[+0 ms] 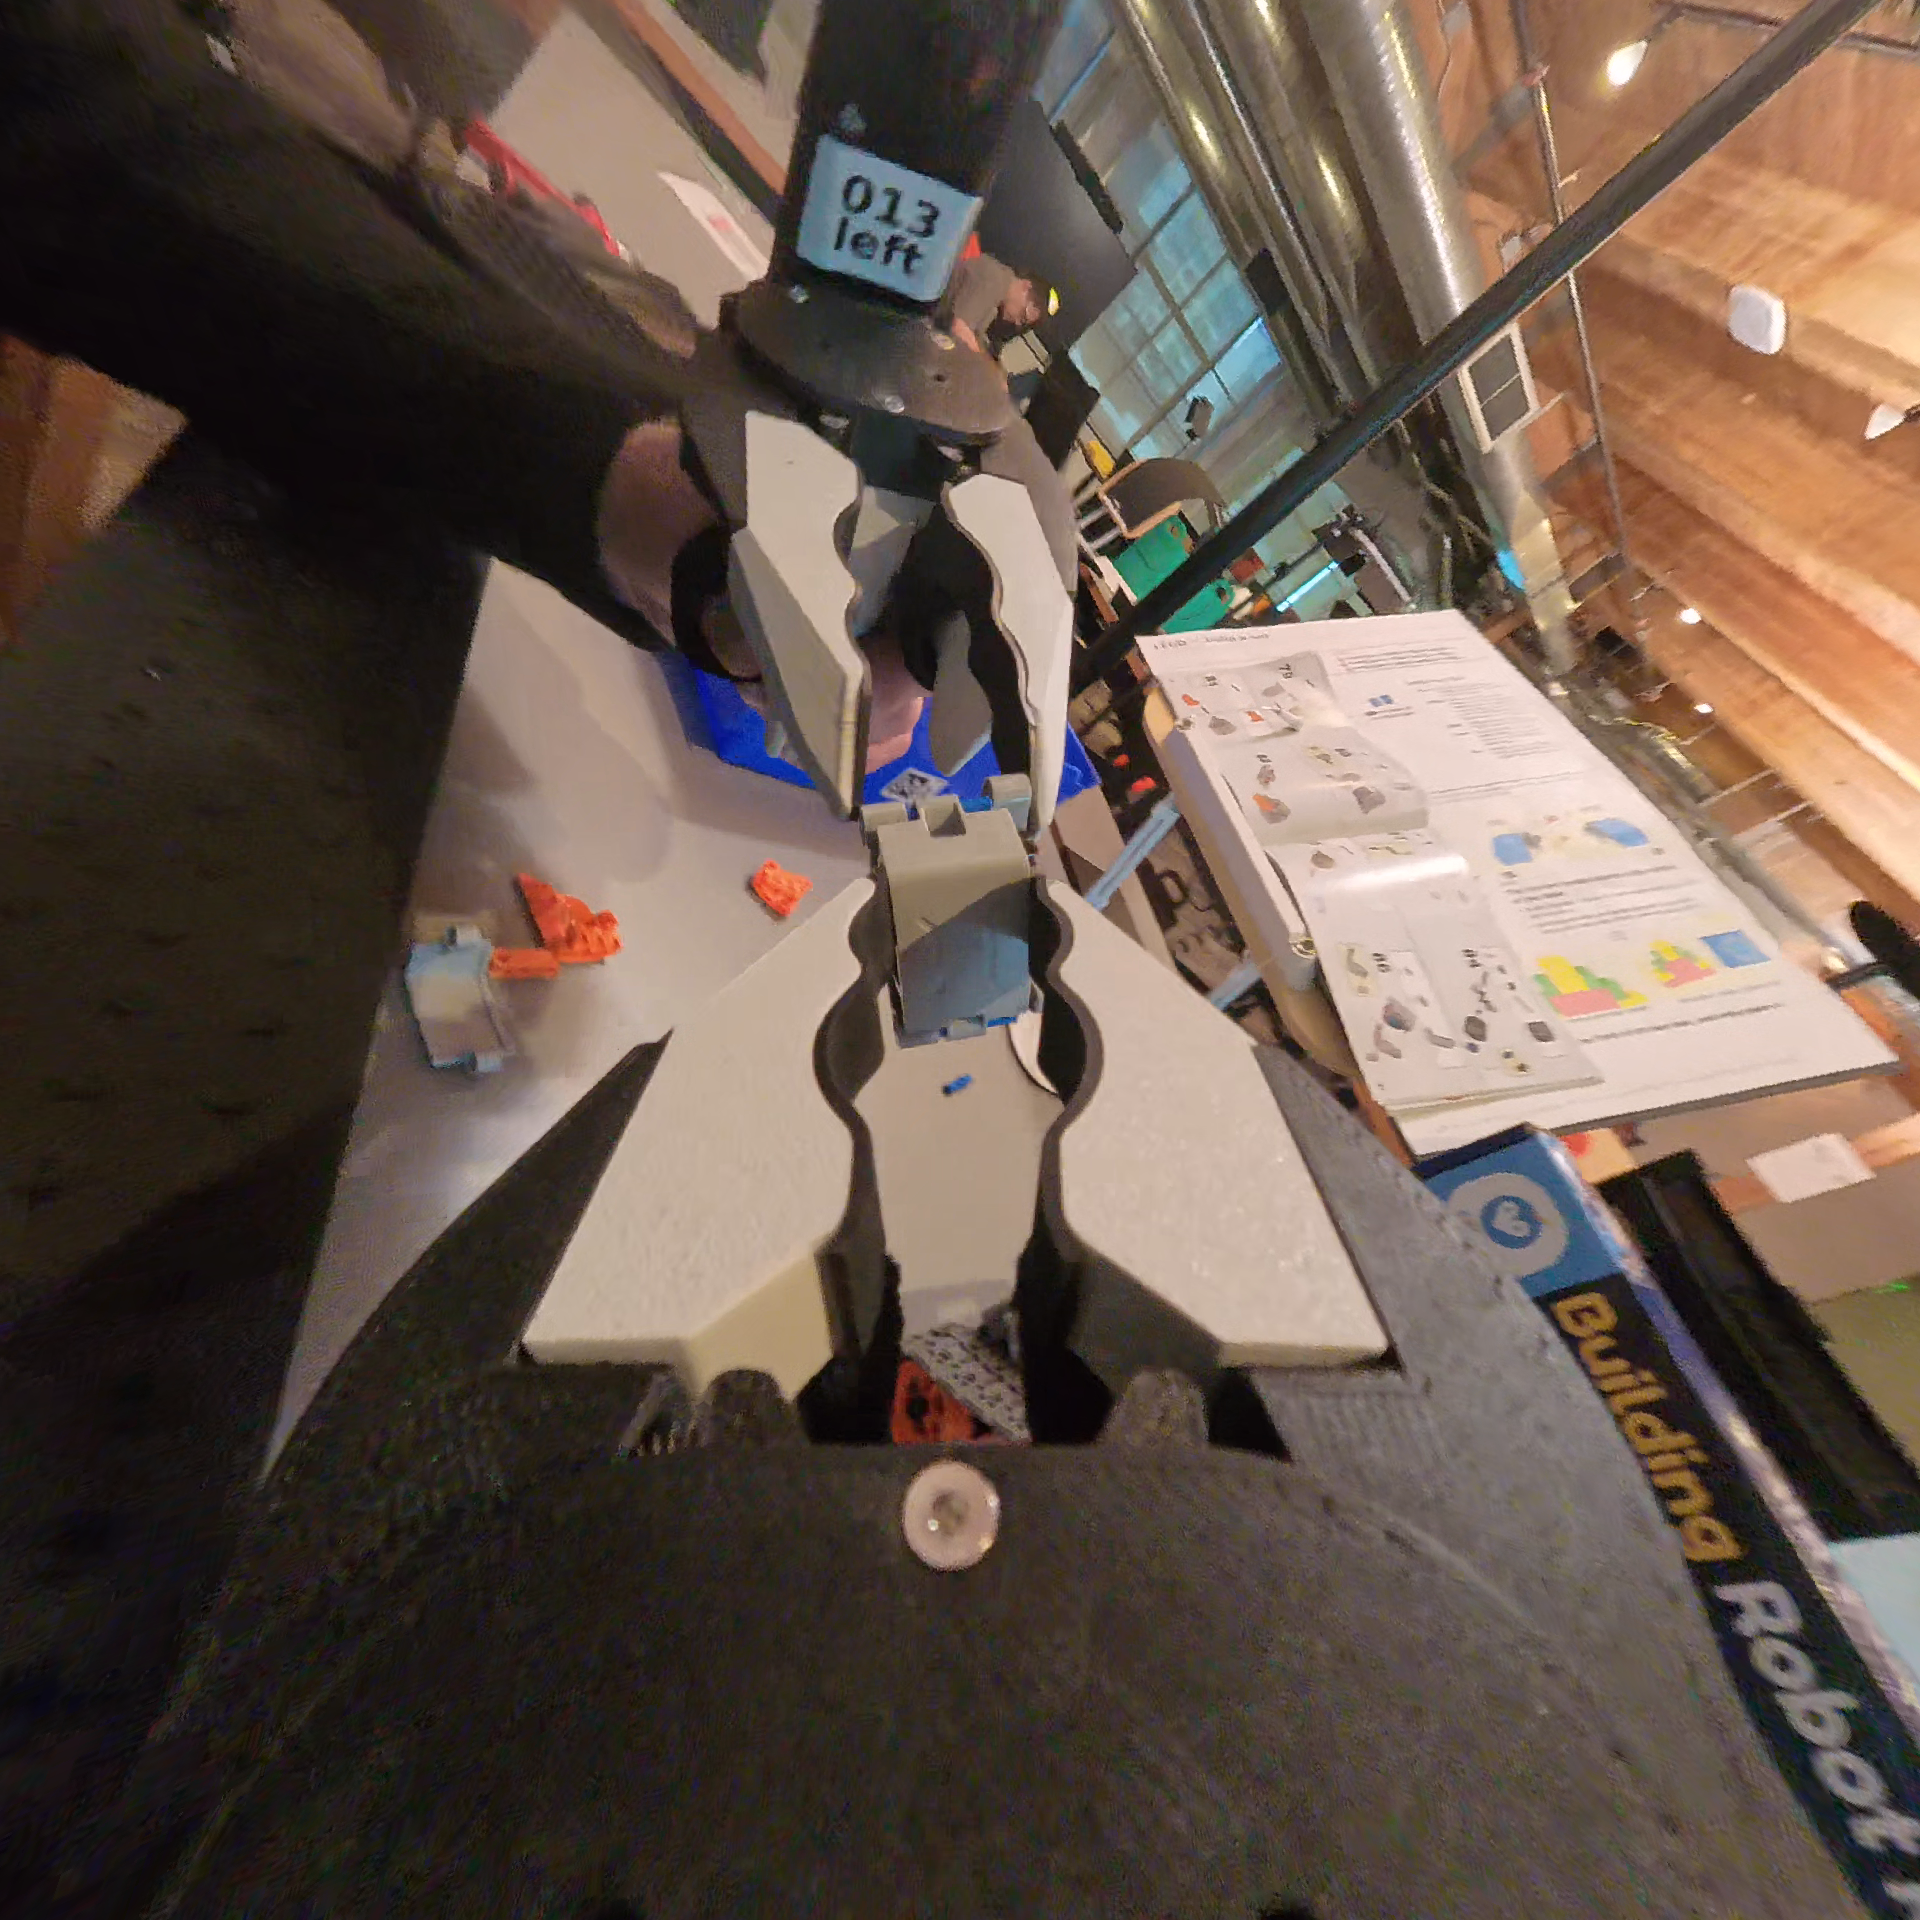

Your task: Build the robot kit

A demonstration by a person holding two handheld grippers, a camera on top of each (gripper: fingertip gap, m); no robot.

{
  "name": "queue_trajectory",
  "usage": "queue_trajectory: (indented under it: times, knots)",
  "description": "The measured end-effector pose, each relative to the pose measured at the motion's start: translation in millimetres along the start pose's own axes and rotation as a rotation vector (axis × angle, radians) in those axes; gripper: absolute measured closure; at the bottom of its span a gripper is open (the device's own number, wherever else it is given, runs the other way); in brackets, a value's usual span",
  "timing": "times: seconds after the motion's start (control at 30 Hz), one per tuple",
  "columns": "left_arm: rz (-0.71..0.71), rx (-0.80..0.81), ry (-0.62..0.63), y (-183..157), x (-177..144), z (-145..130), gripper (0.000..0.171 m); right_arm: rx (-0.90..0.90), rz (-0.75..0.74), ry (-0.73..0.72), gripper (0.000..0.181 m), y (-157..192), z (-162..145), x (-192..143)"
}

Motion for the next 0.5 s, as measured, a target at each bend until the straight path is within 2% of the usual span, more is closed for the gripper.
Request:
queue_trajectory:
  times: [0.07, 0.13, 0.2, 0.27, 0.37, 0.5]
  knots:
    - [-0.031, -0.006, 0.003, 0.5, 0.7, -4.1, 0.136, -0.051, -0.014, 0.029, 0.158, 3.1, 0.6, 0.8]
    - [-0.095, -0.012, -0.021, -1.4, -1.9, -5.1, 0.147, -0.070, 0.005, 0.025, 0.158, 6.3, 0.2, 0.0]
    - [-0.176, -0.021, -0.019, -1.9, -8.0, -5.6, 0.165, -0.076, 0.010, 0.028, 0.158, 7.4, -1.6, -1.3]
    - [-0.133, -0.002, -0.011, 0.6, -10.2, -5.1, 0.165, -0.075, 0.017, 0.015, 0.158, 7.4, -0.7, -3.3]
    - [-0.045, 0.046, 0.026, 1.0, -7.0, -5.1, 0.148, -0.083, 0.025, 0.017, 0.158, 9.5, -0.1, -2.4]
    - [-0.047, 0.063, 0.045, -3.5, -0.1, -4.9, 0.144, -0.076, 0.037, 0.028, 0.158, 11.4, -1.4, 0.5]
Point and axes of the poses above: each gripper's, where its closed fingertips meet, x out along the fingers, z out of its top, y = z × x across the jaws, the point moved 8 cm from there along -x, back along the fingers, and after that the axes turned 10 degrees about y, right-handed, at the moved point
